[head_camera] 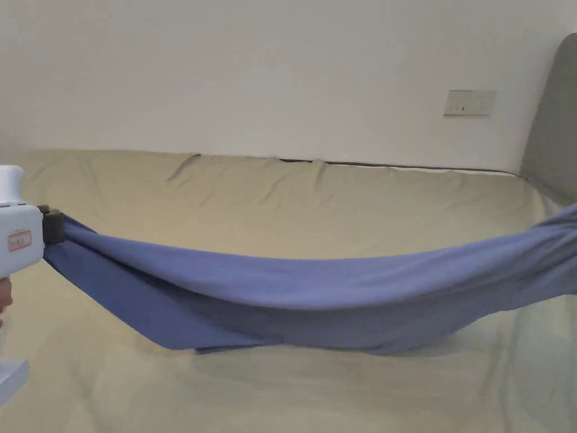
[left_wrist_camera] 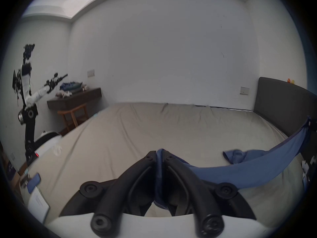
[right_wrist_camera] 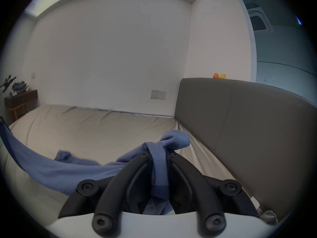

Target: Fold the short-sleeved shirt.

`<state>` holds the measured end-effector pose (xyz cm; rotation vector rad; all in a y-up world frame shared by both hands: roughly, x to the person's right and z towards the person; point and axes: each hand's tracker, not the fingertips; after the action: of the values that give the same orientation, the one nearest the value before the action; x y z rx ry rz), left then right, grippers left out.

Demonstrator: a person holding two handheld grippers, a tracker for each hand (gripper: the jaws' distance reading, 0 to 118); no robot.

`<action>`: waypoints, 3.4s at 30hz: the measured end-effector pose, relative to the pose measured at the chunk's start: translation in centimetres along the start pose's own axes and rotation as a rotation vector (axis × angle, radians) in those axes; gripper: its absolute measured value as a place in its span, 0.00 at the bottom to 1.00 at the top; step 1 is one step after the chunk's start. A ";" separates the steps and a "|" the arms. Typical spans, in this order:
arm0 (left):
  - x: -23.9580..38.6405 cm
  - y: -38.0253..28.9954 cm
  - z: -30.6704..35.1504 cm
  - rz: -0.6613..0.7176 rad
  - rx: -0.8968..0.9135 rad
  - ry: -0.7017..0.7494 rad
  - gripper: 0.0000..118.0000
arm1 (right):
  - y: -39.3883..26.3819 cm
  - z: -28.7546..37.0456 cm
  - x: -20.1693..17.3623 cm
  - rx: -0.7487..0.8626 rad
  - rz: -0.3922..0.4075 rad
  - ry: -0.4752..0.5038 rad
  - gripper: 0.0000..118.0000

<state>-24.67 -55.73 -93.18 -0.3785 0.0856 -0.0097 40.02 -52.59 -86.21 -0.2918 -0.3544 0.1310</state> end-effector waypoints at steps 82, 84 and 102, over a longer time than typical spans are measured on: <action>-9.2 -27.0 21.0 -0.003 -0.373 -0.085 0.24 | -14.0 34.4 -12.1 -0.098 0.137 0.650 0.02; -8.2 -26.6 22.3 -0.077 -0.348 -0.064 0.01 | -14.3 32.4 -12.8 -0.138 0.181 0.639 0.02; -8.1 -20.9 25.3 0.165 -0.248 -0.178 0.01 | -11.2 -5.3 -21.8 -0.429 0.090 0.504 0.98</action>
<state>-30.48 -65.57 -61.39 -0.6177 -0.0589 0.1991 22.49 -68.46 -94.62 -0.7473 0.1376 0.0645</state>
